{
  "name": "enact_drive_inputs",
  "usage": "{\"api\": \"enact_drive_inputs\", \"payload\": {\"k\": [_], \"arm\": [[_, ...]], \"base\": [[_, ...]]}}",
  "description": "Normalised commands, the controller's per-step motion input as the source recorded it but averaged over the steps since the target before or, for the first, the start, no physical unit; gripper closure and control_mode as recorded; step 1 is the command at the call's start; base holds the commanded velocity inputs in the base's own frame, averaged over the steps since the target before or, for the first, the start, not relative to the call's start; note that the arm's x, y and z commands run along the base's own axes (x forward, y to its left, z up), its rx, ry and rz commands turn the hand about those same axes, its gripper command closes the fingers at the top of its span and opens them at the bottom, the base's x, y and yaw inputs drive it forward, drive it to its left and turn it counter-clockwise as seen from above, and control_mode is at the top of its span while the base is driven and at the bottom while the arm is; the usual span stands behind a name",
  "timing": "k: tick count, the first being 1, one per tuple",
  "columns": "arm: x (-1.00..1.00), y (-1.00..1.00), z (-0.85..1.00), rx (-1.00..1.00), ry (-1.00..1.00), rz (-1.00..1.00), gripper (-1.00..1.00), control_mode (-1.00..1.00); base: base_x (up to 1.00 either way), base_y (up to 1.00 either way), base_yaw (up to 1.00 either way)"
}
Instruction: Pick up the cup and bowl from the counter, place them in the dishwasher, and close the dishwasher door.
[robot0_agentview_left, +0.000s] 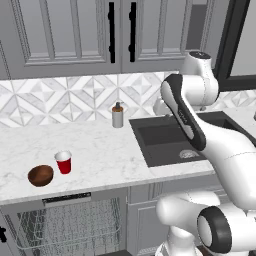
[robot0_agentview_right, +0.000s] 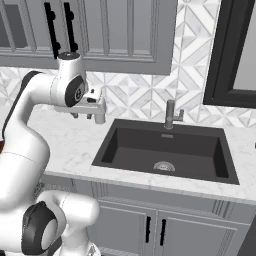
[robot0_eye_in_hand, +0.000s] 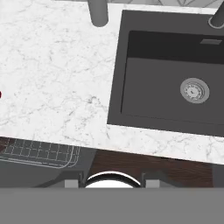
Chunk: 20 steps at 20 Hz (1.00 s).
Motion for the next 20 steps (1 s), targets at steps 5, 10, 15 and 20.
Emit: {"api": "enact_drive_inputs", "payload": {"k": [5,10,15,20], "arm": [[-0.11,0.16,-0.06,0.00,0.03,0.00,-1.00,-1.00],[-0.38,0.94,-0.32,0.00,0.00,0.01,-1.00,-1.00],[0.00,1.00,-0.53,0.00,0.00,0.07,-1.00,-1.00],[0.07,1.00,-0.41,0.00,0.03,0.10,-1.00,-1.00]], "base": [[0.00,0.00,0.00],[0.00,0.00,0.00],[0.00,0.00,0.00],[0.00,0.00,0.00]]}}
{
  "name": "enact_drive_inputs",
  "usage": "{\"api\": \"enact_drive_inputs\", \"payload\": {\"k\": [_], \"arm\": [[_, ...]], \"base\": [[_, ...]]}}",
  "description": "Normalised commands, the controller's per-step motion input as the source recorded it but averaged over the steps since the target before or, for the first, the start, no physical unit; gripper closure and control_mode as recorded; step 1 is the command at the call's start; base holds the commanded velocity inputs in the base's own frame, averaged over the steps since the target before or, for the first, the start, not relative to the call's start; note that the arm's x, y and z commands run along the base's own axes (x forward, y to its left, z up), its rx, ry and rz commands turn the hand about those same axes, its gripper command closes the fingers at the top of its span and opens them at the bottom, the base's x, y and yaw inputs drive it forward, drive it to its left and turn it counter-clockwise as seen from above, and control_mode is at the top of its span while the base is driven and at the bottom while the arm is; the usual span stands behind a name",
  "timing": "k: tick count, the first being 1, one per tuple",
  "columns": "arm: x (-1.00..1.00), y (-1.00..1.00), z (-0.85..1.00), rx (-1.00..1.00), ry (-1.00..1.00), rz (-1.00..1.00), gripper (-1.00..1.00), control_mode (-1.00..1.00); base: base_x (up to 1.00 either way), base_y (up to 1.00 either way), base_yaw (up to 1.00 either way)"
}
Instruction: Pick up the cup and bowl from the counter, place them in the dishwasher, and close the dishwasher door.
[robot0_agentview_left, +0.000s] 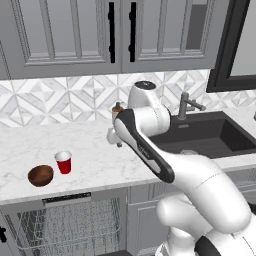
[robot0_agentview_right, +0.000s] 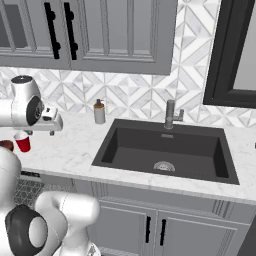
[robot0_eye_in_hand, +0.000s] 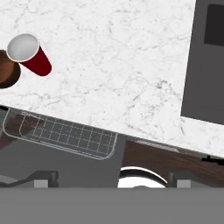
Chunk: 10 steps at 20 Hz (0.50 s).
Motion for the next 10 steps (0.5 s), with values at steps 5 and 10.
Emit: {"api": "enact_drive_inputs", "payload": {"k": [5,10], "arm": [[0.42,0.94,-0.38,0.00,0.05,0.13,-1.00,-1.00],[0.54,0.63,-0.36,0.01,0.00,0.16,-1.00,-1.00]], "base": [[0.00,0.00,0.00],[0.00,0.00,0.00]]}}
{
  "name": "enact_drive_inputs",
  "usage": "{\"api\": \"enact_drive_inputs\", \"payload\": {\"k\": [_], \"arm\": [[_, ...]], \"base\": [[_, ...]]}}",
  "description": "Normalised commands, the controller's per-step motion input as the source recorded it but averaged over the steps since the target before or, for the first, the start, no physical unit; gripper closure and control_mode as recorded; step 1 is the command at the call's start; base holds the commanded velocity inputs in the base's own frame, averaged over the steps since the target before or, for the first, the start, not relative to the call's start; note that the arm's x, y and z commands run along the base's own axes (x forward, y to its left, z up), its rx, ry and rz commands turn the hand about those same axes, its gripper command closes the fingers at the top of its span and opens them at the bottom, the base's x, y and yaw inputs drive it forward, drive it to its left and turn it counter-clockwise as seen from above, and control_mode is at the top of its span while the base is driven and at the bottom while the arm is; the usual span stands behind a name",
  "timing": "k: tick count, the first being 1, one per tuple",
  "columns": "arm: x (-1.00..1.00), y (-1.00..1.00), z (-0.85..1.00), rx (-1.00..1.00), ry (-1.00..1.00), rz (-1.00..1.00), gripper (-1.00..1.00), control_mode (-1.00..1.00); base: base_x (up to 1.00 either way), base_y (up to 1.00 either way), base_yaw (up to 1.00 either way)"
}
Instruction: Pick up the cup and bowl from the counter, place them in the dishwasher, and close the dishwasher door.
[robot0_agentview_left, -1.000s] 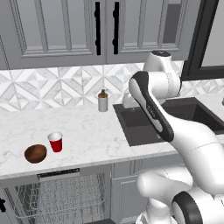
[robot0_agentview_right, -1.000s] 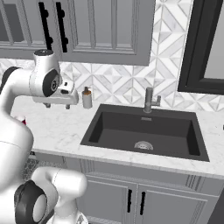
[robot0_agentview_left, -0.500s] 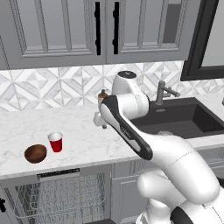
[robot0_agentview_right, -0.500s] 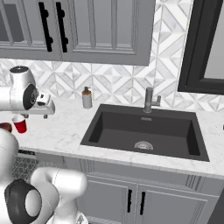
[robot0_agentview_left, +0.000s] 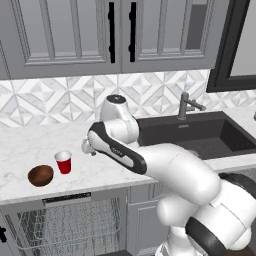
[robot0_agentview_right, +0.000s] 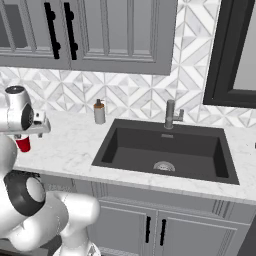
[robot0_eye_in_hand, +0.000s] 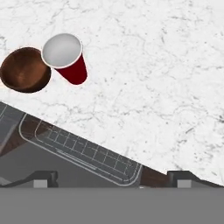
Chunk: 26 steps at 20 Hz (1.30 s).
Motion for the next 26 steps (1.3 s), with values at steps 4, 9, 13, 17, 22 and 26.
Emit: {"api": "enact_drive_inputs", "payload": {"k": [4,9,13,17,22,26], "arm": [[0.34,0.35,-0.05,0.00,0.00,0.02,-1.00,-1.00],[0.27,0.10,0.00,0.00,0.08,0.00,-1.00,-1.00],[0.10,0.06,0.02,0.00,0.11,0.00,-1.00,-1.00],[-0.52,0.00,0.00,0.01,0.00,-0.03,-1.00,-1.00],[-0.59,0.00,0.00,0.01,0.00,-0.01,-1.00,-1.00],[0.06,0.22,0.00,0.00,0.00,0.00,-1.00,-1.00]], "base": [[0.00,0.00,0.00],[0.00,0.00,0.00],[0.00,0.00,0.00],[0.00,0.00,0.00],[0.00,0.00,0.00],[0.00,0.00,0.00]]}}
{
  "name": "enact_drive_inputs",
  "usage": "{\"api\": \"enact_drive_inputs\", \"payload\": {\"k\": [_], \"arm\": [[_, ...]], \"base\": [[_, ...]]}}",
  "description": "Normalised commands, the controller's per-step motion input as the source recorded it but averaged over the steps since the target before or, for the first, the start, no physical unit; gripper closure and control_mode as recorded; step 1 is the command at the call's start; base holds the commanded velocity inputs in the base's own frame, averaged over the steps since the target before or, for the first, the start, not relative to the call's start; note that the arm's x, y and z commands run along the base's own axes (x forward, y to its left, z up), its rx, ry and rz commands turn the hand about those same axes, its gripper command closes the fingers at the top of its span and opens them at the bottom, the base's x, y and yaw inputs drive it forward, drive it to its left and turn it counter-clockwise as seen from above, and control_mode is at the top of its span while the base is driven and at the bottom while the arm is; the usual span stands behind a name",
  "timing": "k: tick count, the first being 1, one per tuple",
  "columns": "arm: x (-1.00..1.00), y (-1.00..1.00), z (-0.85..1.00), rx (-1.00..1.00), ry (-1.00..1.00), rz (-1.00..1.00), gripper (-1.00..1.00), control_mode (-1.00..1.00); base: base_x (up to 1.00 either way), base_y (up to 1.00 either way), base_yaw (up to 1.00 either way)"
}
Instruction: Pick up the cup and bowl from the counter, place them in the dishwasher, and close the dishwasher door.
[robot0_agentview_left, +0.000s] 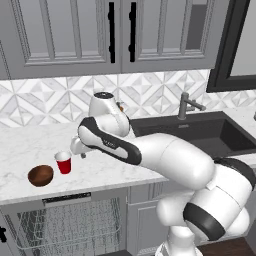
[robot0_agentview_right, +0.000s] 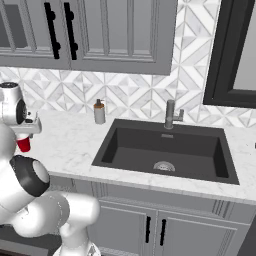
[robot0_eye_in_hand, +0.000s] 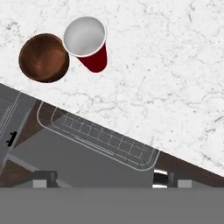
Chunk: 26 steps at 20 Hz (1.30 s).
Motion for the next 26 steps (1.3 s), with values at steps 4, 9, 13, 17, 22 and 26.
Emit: {"api": "enact_drive_inputs", "payload": {"k": [4,9,13,17,22,26], "arm": [[0.37,0.51,0.00,0.00,0.00,0.00,-1.00,-1.00],[0.42,0.49,0.00,0.00,0.00,0.00,-1.00,-1.00],[0.34,0.41,0.00,0.00,0.02,0.00,-1.00,-1.00],[0.26,0.32,0.00,0.00,0.05,0.00,-1.00,-1.00],[0.07,0.23,0.00,0.00,0.02,0.00,-1.00,-1.00],[0.00,0.01,-0.02,0.00,0.00,0.00,-1.00,-1.00]], "base": [[0.00,0.00,0.00],[0.00,0.00,0.00],[0.00,0.00,0.00],[0.00,0.00,0.00],[0.00,0.00,0.00],[0.00,0.00,0.00]]}}
